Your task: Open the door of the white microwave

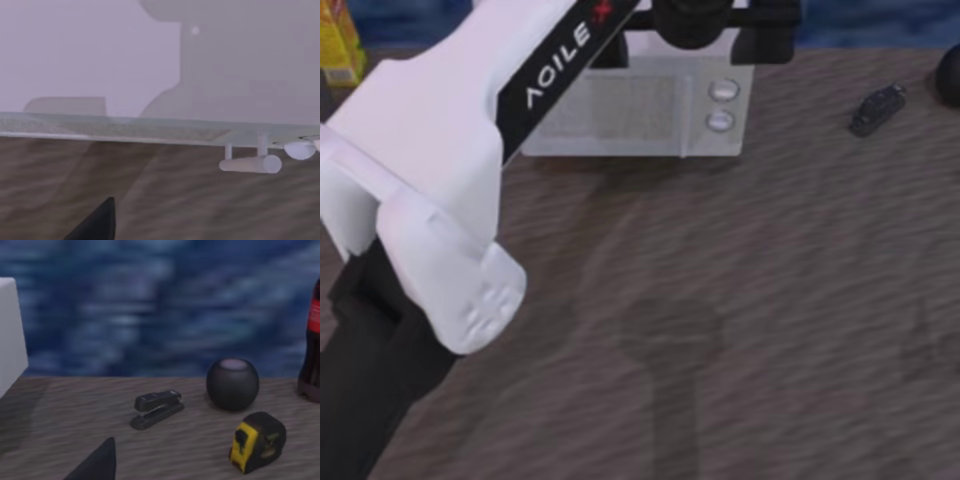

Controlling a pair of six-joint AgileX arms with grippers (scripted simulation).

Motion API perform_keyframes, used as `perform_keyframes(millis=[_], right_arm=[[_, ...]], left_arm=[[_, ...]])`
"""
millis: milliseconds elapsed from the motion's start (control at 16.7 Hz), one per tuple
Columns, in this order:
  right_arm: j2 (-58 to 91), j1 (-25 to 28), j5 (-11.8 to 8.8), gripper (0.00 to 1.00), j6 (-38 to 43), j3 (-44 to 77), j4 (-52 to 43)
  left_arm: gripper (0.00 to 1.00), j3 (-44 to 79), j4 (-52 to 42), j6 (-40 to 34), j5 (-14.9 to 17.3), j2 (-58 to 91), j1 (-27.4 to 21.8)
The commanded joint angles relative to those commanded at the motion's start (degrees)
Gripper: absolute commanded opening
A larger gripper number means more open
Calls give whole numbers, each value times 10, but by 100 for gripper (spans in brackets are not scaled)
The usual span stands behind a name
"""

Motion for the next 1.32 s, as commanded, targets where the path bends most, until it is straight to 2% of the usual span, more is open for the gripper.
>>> perform_keyframes(millis=[540,840,1320], right_arm=[[0,0,0,100,0,0,0],[0,0,0,100,0,0,0],[0,0,0,100,0,0,0]], left_arm=[[100,-158,163,25,10,-5,25],[100,-168,173,27,11,-5,26],[40,-168,173,27,11,-5,26]])
